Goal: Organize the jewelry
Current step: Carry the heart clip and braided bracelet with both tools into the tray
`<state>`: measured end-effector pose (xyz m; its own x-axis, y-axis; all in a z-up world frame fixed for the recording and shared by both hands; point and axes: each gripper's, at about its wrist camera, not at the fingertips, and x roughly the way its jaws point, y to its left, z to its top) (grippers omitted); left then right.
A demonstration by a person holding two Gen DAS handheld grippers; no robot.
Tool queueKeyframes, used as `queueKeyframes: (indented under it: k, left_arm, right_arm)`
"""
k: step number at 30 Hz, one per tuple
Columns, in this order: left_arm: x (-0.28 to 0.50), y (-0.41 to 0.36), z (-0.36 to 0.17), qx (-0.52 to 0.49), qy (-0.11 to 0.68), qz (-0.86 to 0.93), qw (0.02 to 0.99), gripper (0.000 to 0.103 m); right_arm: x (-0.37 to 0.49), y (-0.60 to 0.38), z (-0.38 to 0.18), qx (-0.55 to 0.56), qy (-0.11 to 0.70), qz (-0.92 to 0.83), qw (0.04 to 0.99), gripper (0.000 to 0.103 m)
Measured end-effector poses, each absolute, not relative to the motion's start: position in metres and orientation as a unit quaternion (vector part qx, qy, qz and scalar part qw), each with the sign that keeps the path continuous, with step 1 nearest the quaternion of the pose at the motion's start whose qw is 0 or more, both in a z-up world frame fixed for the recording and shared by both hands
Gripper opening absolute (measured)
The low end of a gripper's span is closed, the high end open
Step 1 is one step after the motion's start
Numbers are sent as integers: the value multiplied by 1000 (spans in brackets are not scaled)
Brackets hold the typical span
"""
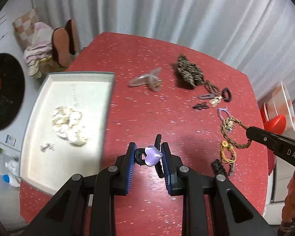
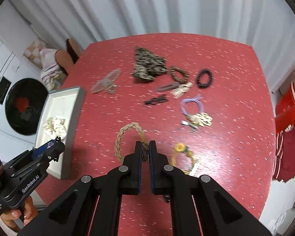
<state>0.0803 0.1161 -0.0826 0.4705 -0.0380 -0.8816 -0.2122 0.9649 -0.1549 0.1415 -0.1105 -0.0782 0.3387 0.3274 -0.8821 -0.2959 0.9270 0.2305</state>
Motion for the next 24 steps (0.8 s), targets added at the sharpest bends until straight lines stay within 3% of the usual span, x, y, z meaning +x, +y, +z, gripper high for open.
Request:
queueKeyframes:
  k: [24]
  left_arm:
    - [29,262,-101,-176,500,168,831,27]
  right_arm:
    - [135,77,-73,-45,533,316,784,7]
